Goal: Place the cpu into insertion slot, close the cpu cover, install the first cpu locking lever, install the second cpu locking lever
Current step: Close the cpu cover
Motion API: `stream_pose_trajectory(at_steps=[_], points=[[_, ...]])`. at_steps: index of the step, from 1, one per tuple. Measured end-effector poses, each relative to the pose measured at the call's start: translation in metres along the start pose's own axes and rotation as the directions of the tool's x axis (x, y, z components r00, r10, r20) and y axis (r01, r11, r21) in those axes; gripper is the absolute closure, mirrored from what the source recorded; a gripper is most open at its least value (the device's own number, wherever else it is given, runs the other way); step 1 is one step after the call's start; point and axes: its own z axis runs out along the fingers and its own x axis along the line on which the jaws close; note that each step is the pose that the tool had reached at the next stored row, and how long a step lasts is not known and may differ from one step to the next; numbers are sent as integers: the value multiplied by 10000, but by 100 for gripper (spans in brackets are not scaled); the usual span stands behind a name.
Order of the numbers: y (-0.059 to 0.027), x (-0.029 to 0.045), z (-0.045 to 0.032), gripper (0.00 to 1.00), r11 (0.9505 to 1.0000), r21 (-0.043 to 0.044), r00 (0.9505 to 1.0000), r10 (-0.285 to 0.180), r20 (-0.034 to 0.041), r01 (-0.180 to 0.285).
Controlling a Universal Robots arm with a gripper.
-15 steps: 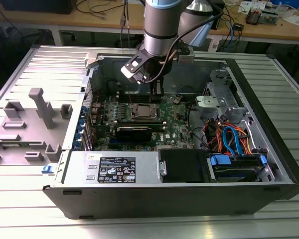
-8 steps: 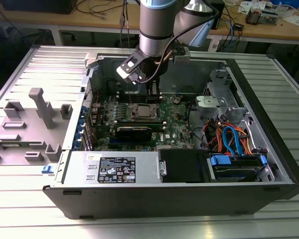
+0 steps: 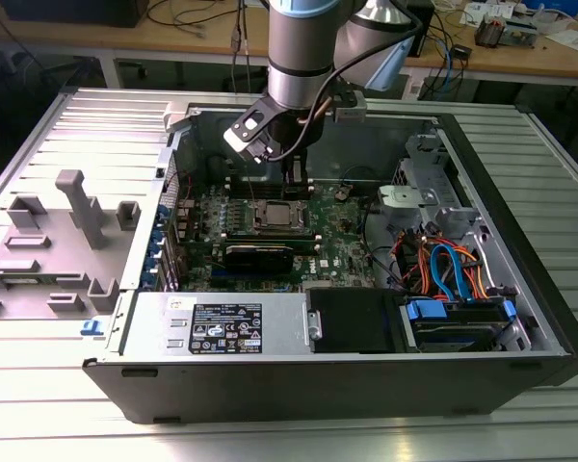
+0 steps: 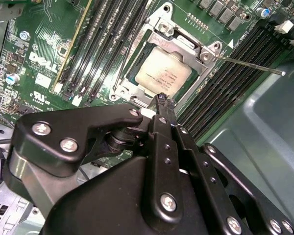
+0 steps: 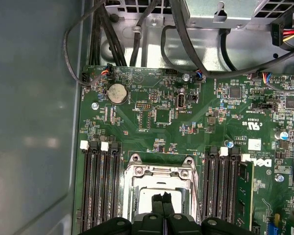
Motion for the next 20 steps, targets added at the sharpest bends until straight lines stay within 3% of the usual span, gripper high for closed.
stream_pose_trajectory(at_steps=[8, 20], points=[[-31, 2, 2, 89, 10000, 0, 10000, 1, 0, -1], [-174, 10, 25, 89, 10000, -1, 10000, 0, 0, 0]])
